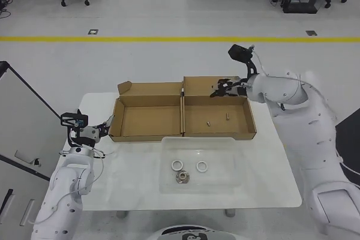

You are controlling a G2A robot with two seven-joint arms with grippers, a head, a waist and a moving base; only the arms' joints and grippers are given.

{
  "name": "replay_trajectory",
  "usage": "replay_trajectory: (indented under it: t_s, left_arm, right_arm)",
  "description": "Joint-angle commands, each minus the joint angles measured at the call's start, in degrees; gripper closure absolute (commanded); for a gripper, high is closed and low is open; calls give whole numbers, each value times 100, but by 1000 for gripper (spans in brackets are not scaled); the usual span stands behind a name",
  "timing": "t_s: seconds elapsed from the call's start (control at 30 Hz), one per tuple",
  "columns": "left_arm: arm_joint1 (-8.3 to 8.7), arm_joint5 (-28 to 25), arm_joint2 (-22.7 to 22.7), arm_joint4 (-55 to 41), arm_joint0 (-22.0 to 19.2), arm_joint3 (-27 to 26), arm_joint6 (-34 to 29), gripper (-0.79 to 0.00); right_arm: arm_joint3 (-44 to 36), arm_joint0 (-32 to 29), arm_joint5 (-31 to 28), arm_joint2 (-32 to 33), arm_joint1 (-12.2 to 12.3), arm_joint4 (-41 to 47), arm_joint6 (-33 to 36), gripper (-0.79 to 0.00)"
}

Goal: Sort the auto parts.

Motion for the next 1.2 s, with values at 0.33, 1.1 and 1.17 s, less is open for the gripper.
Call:
replay_trajectory:
  t_s: [0.33, 1.1, 1.17]
  left_arm:
    - [0, 0, 0, 0, 0, 0, 0, -785]
    - [0, 0, 0, 0, 0, 0, 0, -785]
    - [0, 0, 0, 0, 0, 0, 0, -785]
  right_arm:
    - [1620, 466, 129, -1080, -204, -400, -88, 0]
    - [2252, 543, 489, -1622, -377, -712, -508, 0]
    - [2451, 616, 656, -1729, -426, -808, -592, 0]
